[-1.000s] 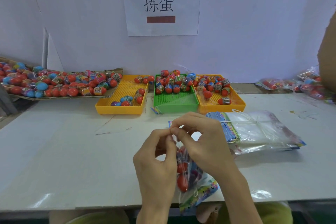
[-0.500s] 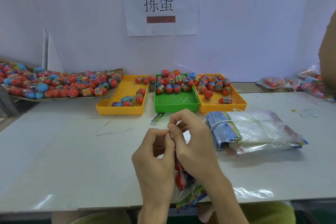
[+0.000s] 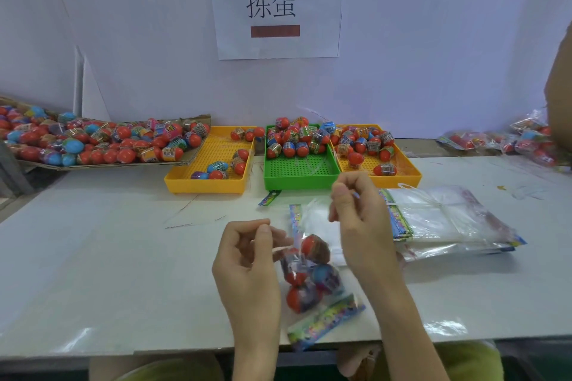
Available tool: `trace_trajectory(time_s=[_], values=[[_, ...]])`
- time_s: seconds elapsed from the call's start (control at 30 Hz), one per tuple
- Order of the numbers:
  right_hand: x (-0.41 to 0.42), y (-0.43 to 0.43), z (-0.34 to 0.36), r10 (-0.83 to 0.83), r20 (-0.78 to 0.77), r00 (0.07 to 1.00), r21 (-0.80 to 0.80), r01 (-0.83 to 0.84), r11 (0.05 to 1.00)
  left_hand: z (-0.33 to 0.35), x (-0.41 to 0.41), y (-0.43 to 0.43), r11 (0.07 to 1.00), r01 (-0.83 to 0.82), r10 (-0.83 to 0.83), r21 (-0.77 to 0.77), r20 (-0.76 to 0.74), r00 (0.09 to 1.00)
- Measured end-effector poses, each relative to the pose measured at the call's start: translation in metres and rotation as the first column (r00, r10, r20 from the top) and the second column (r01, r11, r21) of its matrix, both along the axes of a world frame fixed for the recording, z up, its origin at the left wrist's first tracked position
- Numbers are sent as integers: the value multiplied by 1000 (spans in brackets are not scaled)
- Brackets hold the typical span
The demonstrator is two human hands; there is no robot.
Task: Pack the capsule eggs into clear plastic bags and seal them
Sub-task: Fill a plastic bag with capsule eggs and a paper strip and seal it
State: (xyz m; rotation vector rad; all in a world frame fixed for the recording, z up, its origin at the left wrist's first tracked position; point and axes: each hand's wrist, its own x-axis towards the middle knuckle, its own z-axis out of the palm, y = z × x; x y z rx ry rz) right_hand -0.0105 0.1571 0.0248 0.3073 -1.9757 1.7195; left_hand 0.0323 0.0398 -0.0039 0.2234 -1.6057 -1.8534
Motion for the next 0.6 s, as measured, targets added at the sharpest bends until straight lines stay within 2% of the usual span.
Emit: trace_trajectory(time_s=[0.13,0.37,0.47,0.53,0.6], values=[[-3,34,8,-99,8,995,-199,99,975,-2,-3,-7,978,-40,29,206,55,998],[-8,72,5,-268,-18,963,-265,253,930,0,-3,-13,878,-167,153,448,67,986],[-2,84,11,-169,73,983,-89,175,981,2,-4,-14,858,-188,174,478,73,982],[10,86,21,-44,176,983,40,37,998,2,-4,-12,862,-182,166,473,76,983],[31,88,39,138,187,973,135,-164,977,1,-4,-11,862,-182,167,472,74,983]])
